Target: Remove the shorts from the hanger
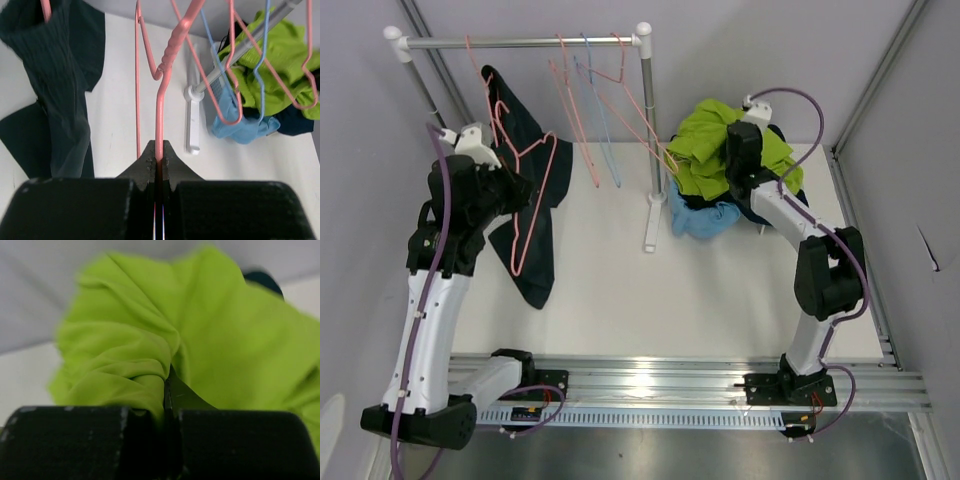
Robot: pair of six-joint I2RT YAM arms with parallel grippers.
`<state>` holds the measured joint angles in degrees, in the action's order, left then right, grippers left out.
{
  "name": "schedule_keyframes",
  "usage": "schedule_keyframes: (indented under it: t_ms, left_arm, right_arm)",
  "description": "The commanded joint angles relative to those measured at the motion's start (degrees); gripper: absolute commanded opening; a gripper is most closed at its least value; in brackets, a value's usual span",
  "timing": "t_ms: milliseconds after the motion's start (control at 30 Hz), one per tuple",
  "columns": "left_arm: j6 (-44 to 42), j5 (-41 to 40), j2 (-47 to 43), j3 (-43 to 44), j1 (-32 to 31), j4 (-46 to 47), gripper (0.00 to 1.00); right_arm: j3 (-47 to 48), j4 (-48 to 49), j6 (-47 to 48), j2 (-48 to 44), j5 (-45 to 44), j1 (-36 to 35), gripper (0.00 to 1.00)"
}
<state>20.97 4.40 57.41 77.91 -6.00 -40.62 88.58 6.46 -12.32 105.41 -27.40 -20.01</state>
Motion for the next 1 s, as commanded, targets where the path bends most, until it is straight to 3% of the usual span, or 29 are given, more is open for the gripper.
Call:
schedule_keyframes:
  t_ms: [0,67,100,133,200,233,333,500,667,833,967]
  left_arm:
    - [-0.6,-1.0,1.8,7.1,-0.2,4.6,0.0]
    - [-0.8,-1.8,4.4,10.9,-0.2,4.8,0.0]
    - [-1.1,-1.9,5.2,11.9,-0.2,5.2,0.0]
    - [-1.2,-2.0,7.3,12.9,-0.2,5.4,0.0]
    - [-1.6,-2.7,9.7,17.3,-0.2,5.6,0.0]
    - [-1.6,-3.3,11.0,18.3,-0.2,5.5,0.0]
    - [-1.4,-2.9,16.1,25.6,-0.2,4.5,0.0]
    - [-2.0,-3.3,24.4,31.6,-0.2,5.5,0.0]
    - [-2.4,-3.3,35.0,39.0,-0.2,4.9,0.0]
    - [-2.3,-2.9,46.9,55.0,-0.3,0.3,0.0]
    - [-1.7,-3.1,46.1,53.1,-0.5,-1.2,0.0]
  right_arm:
    - [-6.7,5.0,-6.7,-7.1,-4.1,3.7,0.0]
    - [-8.5,0.4,-8.8,-7.6,-4.7,4.7,0.0]
    - [-8.9,-2.5,-9.8,-8.0,-4.1,5.8,0.05]
    - [-9.4,-4.8,-12.3,-8.4,-1.0,6.5,0.4]
    - [-13.7,-8.0,-13.7,-10.9,1.8,6.7,0.75]
    - [-16.3,-7.8,-14.1,-12.6,2.3,6.3,0.99]
    - [-27.1,-3.8,-14.7,-21.2,3.3,4.4,0.99]
    - [-38.4,-5.9,-17.8,-34.3,6.0,0.9,0.99]
    - [-48.0,-5.8,-16.9,-47.3,4.0,-10.6,0.99]
    - [-52.1,-9.9,-16.9,-52.5,-0.7,-19.5,0.99]
    - [-53.2,-11.4,-17.6,-54.3,-3.8,-22.4,0.99]
